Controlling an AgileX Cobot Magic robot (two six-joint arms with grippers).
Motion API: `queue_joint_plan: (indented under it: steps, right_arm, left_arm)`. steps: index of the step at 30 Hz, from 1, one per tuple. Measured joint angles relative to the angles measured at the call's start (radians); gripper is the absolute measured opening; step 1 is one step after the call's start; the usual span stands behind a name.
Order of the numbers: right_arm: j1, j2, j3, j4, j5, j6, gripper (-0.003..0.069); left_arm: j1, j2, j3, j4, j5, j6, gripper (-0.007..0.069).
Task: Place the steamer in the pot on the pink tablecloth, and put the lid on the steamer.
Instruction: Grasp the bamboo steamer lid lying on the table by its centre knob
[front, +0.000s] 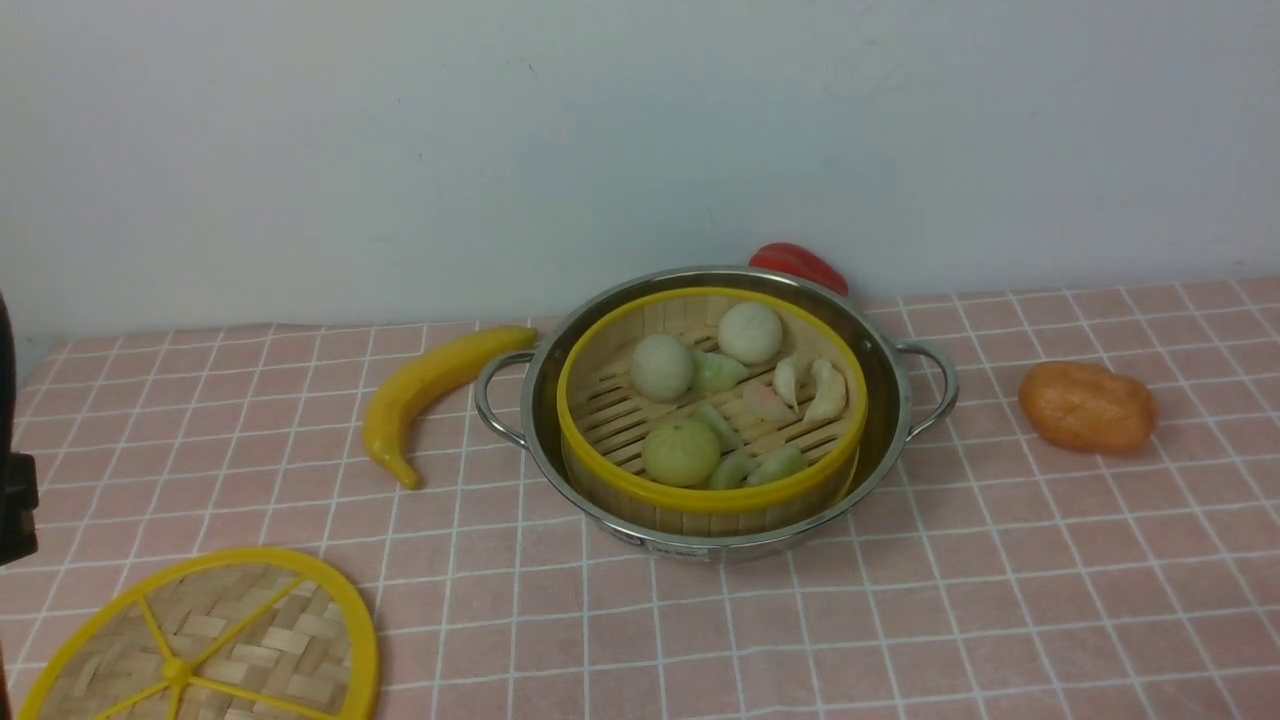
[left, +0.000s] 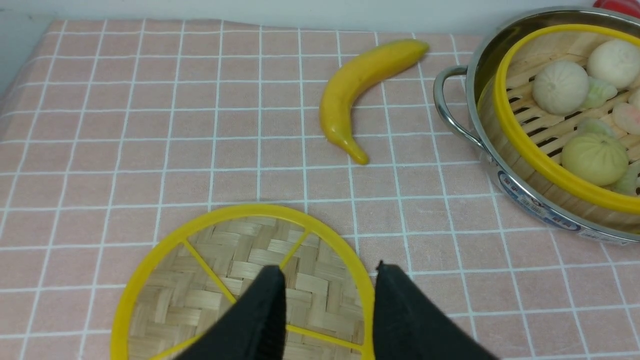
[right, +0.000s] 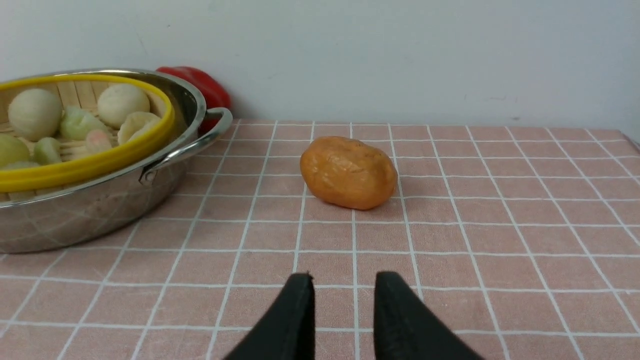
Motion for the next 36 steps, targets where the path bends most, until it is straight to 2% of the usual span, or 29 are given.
queue_joint_plan:
  steps: [3,6,9,16,29,36]
  right_arm:
    - [0.000,0.000,0.000,0.067,-0.005,-0.079,0.0207]
    - [0.001,0.000,0.000,0.185,-0.007,-0.246,0.0218]
    - [0.001,0.000,0.000,0.221,-0.007,-0.303,0.0225]
    - [0.001,0.000,0.000,0.266,-0.012,-0.319,0.0238]
    - [0.001,0.000,0.000,0.274,-0.021,-0.320,0.0240]
    - [0.001,0.000,0.000,0.274,-0.021,-0.320,0.0240]
  left_arm:
    - [0.000,0.000,0.000,0.000,0.000,0.000,0.0243]
    - [0.000,0.000,0.000,0.000,0.000,0.000,0.0243]
    - [0.000,0.000,0.000,0.000,0.000,0.000,0.0243]
    - [0.000,0.000,0.000,0.000,0.000,0.000,0.0243]
    - [0.000,0.000,0.000,0.000,0.000,0.000,0.0243]
    - [0.000,0.000,0.001,0.001,-0.091,0.030,0.0243]
